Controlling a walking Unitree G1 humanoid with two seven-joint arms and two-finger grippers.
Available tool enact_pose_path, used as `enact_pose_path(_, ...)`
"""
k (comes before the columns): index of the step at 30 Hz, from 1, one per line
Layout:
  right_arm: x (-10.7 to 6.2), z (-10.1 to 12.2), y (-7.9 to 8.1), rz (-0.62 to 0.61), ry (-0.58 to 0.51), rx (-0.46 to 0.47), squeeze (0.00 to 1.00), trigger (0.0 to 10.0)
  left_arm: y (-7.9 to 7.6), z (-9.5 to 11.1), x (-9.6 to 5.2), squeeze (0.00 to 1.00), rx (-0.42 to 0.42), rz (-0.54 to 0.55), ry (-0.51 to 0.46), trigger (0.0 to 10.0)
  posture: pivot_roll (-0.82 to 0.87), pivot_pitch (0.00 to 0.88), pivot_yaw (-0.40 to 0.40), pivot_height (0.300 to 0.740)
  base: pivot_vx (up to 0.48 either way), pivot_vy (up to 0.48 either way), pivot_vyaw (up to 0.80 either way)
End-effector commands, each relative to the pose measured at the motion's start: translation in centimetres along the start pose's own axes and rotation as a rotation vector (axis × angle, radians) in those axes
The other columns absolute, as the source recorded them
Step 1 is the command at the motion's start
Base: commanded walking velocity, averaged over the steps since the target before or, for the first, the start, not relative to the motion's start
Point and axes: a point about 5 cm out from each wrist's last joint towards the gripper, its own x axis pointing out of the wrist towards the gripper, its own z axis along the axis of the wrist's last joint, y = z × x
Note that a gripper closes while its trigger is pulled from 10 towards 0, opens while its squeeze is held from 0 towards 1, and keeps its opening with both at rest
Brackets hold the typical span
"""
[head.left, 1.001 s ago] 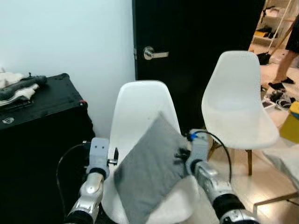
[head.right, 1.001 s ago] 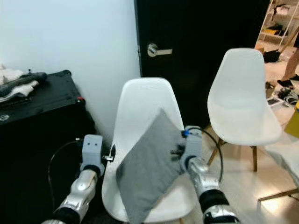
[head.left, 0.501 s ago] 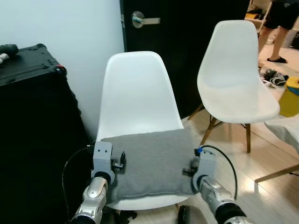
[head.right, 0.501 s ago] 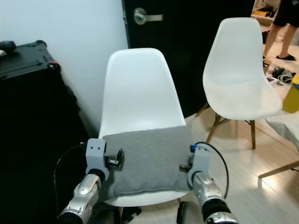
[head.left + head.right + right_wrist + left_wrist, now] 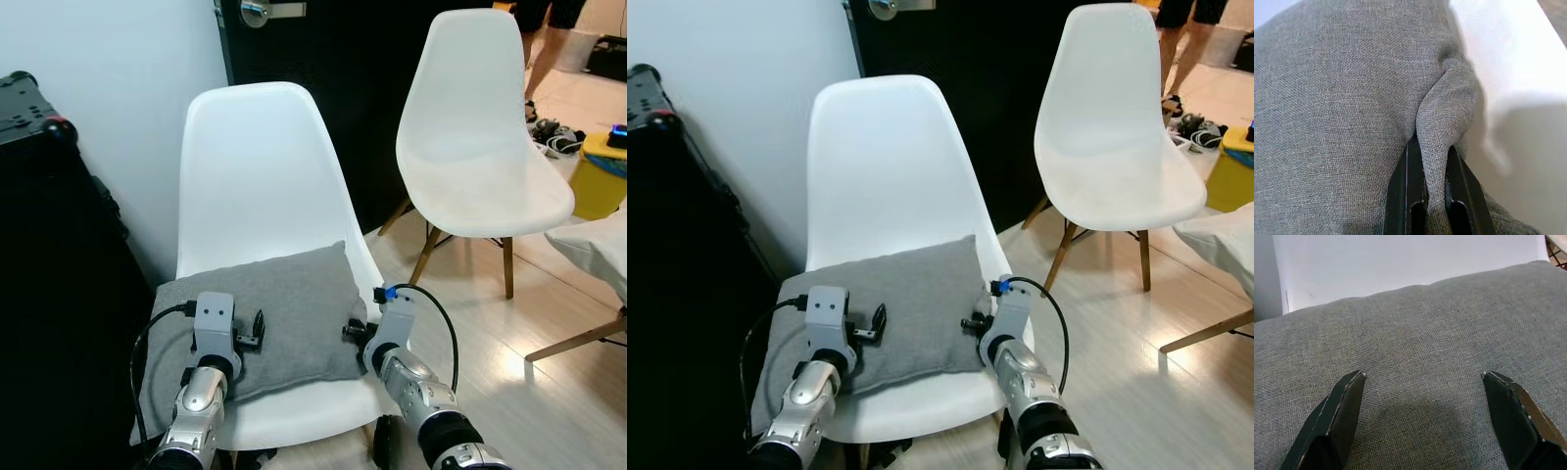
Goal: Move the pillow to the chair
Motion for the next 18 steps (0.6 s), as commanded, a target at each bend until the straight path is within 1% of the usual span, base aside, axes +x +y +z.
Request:
enact_pose_path(1, 0.3, 0.3, 1.8, 0.079, -0.022, 0.008, 0.0, 10.0, 0.3, -1.0, -0.6, 0.0, -0.007, 0.001, 0.052, 10.0, 0.1, 0.076, 0.028, 0.541, 0.0, 0.0, 0.0)
enact_pose_path(2, 0.3, 0.3, 1.8, 0.079, -0.022, 0.008, 0.0, 10.0, 0.3, -1.0, -0.6, 0.0, -0.007, 0.001, 0.052, 10.0, 0.1, 0.076, 0.028, 0.541, 0.0, 0.0, 0.0)
enact_pose_path(3, 0.2, 0.7, 1.3, 0.07, -0.053, -0.012, 1.0, 10.0, 0.2, -1.0, -0.5, 0.0, -0.01, -0.001, 0.053, 10.0, 0.1, 0.073, 0.026, 0.541, 0.0, 0.0, 0.0)
enact_pose_path(5, 0.2, 0.7, 1.3, 0.07, -0.053, -0.012, 1.0, 10.0, 0.2, -1.0, -0.5, 0.0, -0.01, -0.001, 0.053, 10.0, 0.1, 0.073, 0.026, 0.541, 0.0, 0.0, 0.0)
enact_pose_path(7, -0.2, 2.1, -0.8, 0.009, -0.112, -0.059, 1.0, 10.0, 0.1, -1.1, -0.5, 0.0, -0.015, -0.008, 0.057, 10.0, 0.09, 0.065, 0.028, 0.541, 0.0, 0.0, 0.0)
enact_pose_path(8, -0.2, 2.1, -0.8, 0.009, -0.112, -0.059, 1.0, 10.0, 0.1, -1.1, -0.5, 0.0, -0.015, -0.008, 0.057, 10.0, 0.09, 0.065, 0.028, 0.541, 0.0, 0.0, 0.0)
enact_pose_path(9, -0.4, 2.9, -2.0, -0.026, -0.138, -0.075, 1.0, 10.0, 0.0, -1.1, -0.4, 0.0, -0.017, -0.012, 0.06, 10.0, 0.09, 0.063, 0.029, 0.541, 0.0, 0.0, 0.0)
enact_pose_path(10, -0.4, 2.9, -2.0, -0.026, -0.138, -0.075, 1.0, 10.0, 0.0, -1.1, -0.4, 0.0, -0.017, -0.012, 0.06, 10.0, 0.09, 0.063, 0.029, 0.541, 0.0, 0.0, 0.0)
enact_pose_path(11, -0.8, 3.7, -3.4, -0.065, -0.162, -0.102, 1.0, 10.0, -0.1, -1.1, -0.3, 0.0, -0.018, -0.017, 0.063, 10.0, 0.08, 0.054, 0.03, 0.541, 0.0, 0.0, 0.0)
enact_pose_path(12, -1.1, 4.3, -4.3, -0.088, -0.176, -0.12, 1.0, 10.0, -0.1, -1.1, -0.3, 0.0, -0.018, -0.02, 0.064, 10.0, 0.08, 0.054, 0.03, 0.541, 0.0, 0.0, 0.0)
enact_pose_path(13, -1.1, 4.3, -4.3, -0.088, -0.176, -0.12, 1.0, 10.0, -0.1, -1.1, -0.3, 0.0, -0.018, -0.02, 0.064, 10.0, 0.08, 0.054, 0.03, 0.541, 0.0, 0.0, 0.0)
enact_pose_path(14, -1.4, 4.8, -5.2, -0.115, -0.19, -0.125, 1.0, 10.0, -0.1, -1.0, -0.2, 0.0, -0.018, -0.023, 0.065, 10.0, 0.08, 0.051, 0.03, 0.541, 0.0, 0.0, 0.0)
enact_pose_path(15, -1.6, 5.2, -5.8, -0.131, -0.199, -0.127, 1.0, 10.0, -0.2, -1.0, -0.1, 0.0, -0.018, -0.024, 0.065, 10.0, 0.08, 0.048, 0.031, 0.541, 0.0, 0.0, 0.0)
enact_pose_path(17, -1.9, 5.8, -6.6, -0.152, -0.218, -0.12, 1.0, 10.0, -0.2, -0.9, 0.0, 0.0, -0.019, -0.028, 0.063, 10.0, 0.07, 0.044, 0.031, 0.541, 0.0, 0.0, 0.0)
enact_pose_path(18, -1.9, 5.8, -6.6, -0.152, -0.218, -0.12, 1.0, 10.0, -0.2, -0.9, 0.0, 0.0, -0.019, -0.028, 0.063, 10.0, 0.07, 0.044, 0.031, 0.541, 0.0, 0.0, 0.0)
